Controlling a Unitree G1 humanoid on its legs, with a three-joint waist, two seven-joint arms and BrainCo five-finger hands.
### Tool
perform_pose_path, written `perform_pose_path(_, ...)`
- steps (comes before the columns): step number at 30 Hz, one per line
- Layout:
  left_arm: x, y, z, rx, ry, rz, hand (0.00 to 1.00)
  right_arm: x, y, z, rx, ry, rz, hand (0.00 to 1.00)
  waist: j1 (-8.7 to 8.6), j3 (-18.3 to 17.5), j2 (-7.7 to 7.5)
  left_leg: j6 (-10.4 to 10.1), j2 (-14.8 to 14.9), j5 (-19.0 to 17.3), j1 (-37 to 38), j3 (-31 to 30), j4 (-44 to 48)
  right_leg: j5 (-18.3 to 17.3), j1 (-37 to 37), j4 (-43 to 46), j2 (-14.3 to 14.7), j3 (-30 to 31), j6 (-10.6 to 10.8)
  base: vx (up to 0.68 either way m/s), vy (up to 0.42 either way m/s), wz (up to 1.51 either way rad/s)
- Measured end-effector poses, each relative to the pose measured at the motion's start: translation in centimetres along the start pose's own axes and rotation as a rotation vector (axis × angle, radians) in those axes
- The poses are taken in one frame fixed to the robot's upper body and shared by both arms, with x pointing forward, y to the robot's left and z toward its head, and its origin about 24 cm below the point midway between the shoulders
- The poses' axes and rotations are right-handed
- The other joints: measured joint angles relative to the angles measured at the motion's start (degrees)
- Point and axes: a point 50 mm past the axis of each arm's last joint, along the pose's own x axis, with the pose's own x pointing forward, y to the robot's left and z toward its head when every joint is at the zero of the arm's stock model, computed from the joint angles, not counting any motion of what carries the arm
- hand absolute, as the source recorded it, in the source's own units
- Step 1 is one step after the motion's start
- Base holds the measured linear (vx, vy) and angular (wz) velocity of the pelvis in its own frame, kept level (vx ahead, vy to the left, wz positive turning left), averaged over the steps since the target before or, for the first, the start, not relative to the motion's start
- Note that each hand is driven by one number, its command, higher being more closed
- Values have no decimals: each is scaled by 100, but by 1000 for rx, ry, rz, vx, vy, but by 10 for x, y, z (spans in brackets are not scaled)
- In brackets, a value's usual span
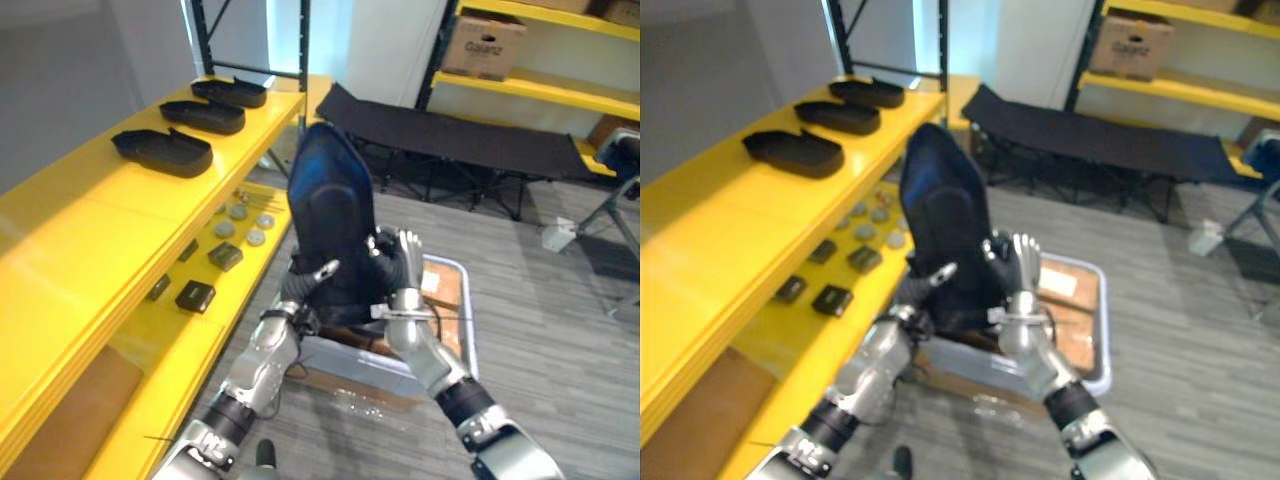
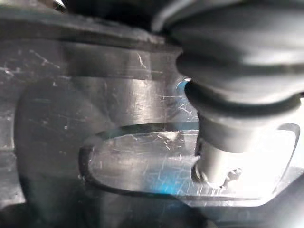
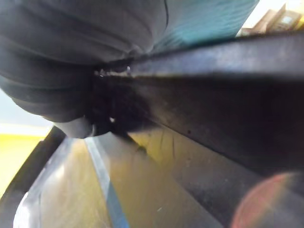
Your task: Walk over and take plastic housings, then place them on the shelf
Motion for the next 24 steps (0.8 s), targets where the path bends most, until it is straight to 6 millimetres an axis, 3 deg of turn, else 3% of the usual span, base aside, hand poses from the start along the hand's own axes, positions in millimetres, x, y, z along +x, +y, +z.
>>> perform_pose_path(6,0,-2,-1,8,-1,9,100,-2,0,-1,14,15,-2,100,-14,0,0,4,0,-4,2,40,0,3,-12,-1,-5,12,-2,-3,2,-2)
perform_pose_path(7,-1,-2,-1,9,0,9,100,-4,0,-1,16,17,-3,0,-14,0,0,4,0,-4,-4,42,1,3,-17,-1,-5,14,-2,0,0,0)
perform_pose_path(14,-1,-5,3,34,-34,-8,100,-6,-5,1,37,-3,-14,0,-17,-2,-1,3,-1,-3,-84,50,4,6,-111,7,-7,29,-6,0,0,0)
perform_pose_path(24,-4,-20,27,81,-195,-21,100,-15,-9,15,248,-41,-9,0,-38,-3,-1,9,3,-8,-70,61,4,1,-109,1,-5,51,-14,0,0,0)
